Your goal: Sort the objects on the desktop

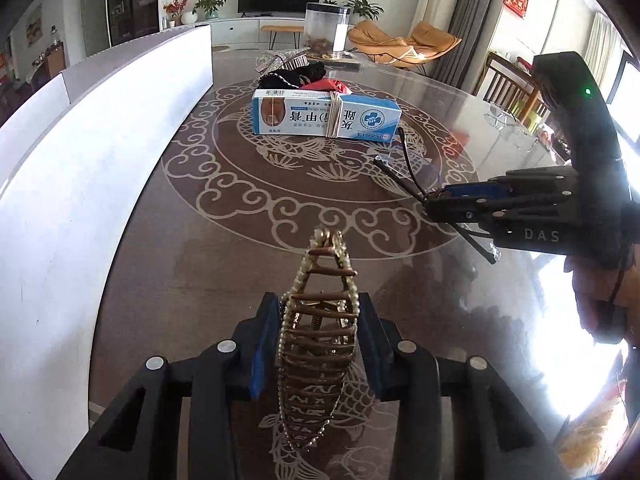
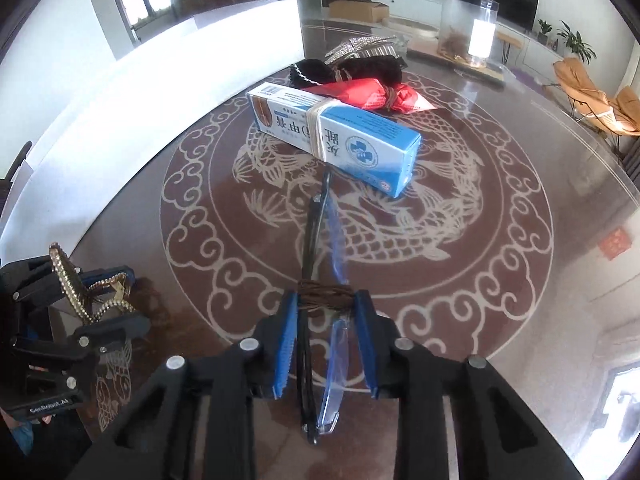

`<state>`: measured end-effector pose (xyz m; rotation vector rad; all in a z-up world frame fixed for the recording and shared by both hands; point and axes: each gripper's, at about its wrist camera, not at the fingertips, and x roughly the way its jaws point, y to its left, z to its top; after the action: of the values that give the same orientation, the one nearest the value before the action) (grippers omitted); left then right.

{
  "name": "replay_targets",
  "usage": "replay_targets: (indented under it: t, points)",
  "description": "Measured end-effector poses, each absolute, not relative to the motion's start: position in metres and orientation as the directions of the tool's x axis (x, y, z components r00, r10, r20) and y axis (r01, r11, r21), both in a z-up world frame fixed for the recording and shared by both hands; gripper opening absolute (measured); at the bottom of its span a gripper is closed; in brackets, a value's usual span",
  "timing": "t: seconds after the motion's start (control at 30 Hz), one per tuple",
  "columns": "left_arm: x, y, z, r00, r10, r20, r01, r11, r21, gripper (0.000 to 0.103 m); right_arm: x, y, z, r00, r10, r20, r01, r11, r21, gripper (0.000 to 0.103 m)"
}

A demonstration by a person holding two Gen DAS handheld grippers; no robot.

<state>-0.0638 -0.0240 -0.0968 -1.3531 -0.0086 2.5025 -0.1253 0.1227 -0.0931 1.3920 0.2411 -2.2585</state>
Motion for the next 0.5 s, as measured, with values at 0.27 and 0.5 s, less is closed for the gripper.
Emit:
replay_targets:
  t: [0.27,0.5]
  points:
    - [-0.035,-0.035,-0.072,-0.553,0.338,-0.762,-0.242,-0.940,-0.241,0.038,-0.081,0.163,-0.062,-0.393,-0.364,-0.845,0.426,-0.886,0.183,0.029]
    - [-0.033,-0.064,-0.008,-0.625,0.369,-0.687,-0.233,-0.929,-0.287,0.038,-0.100,0.131,-0.006,-0.443,-0.426,-0.789,0.480,-0.856,0.192,0.029]
